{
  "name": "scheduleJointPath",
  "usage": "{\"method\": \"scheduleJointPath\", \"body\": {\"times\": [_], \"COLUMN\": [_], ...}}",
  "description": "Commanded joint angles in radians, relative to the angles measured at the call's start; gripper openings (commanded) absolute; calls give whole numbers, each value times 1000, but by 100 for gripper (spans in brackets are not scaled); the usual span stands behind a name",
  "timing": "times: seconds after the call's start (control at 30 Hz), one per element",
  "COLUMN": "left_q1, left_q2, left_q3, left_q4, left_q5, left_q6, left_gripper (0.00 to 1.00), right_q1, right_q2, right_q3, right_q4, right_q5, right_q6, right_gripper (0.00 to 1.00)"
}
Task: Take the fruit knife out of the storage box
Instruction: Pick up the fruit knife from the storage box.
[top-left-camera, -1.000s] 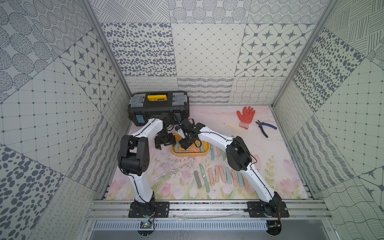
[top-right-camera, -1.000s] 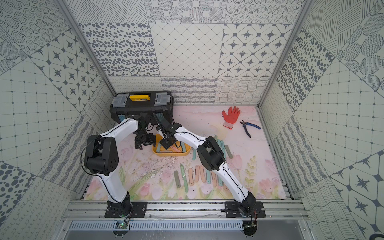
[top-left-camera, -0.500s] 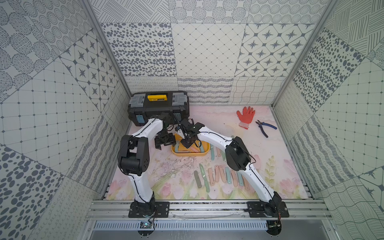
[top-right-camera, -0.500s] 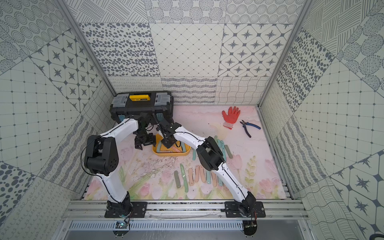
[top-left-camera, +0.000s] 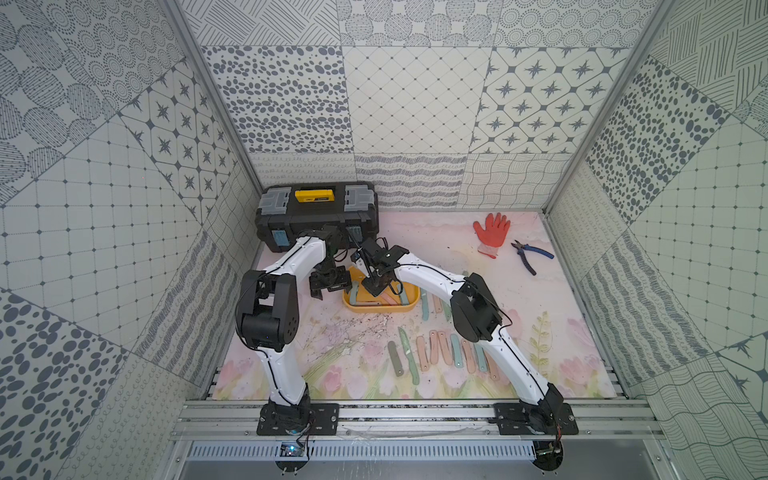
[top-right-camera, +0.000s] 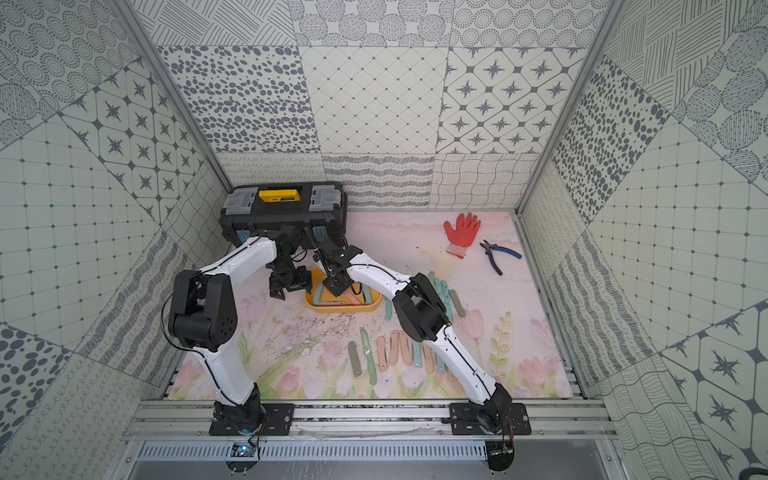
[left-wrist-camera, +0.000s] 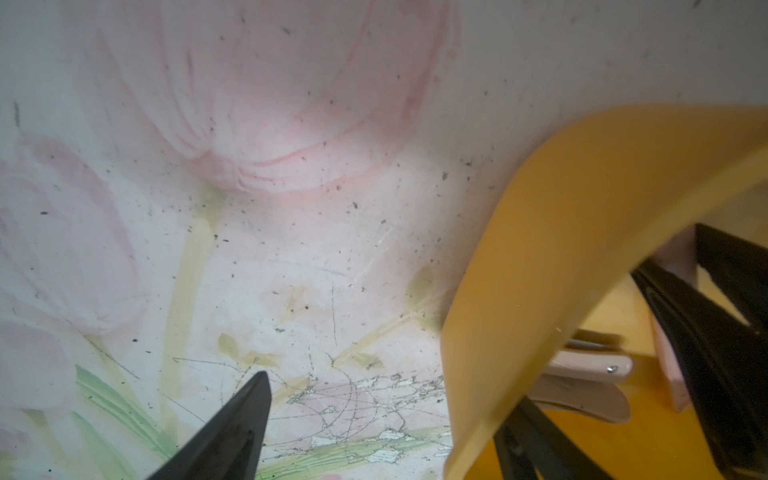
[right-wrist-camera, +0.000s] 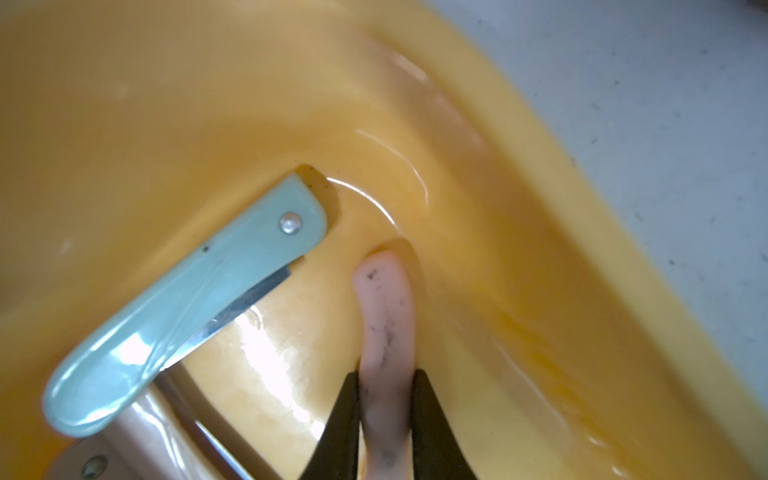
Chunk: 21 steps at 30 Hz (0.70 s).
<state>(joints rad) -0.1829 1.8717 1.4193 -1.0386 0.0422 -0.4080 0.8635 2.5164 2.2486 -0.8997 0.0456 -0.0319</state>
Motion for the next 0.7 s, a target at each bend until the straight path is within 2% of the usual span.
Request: {"method": "scheduleJointPath", "body": {"times": [0.0, 0.37, 0.67], "left_q1": [-1, -1, -1], "left_q2": [-4, -5, -5], "left_q3": [15, 15, 15], "left_q4": [-26, -25, -26], "left_q5": [2, 1, 2], "left_q6": [7, 4, 5], "left_gripper": [81, 81, 81], "right_q1": [-3, -3, -2], "right_q2": [-66, -198, -193], "right_q3": [-56, -136, -139], "right_q4": [-6, 56, 40], "right_q5": [39, 17, 20], "right_q6": [19, 60, 66], "right_gripper": [10, 10, 10]}}
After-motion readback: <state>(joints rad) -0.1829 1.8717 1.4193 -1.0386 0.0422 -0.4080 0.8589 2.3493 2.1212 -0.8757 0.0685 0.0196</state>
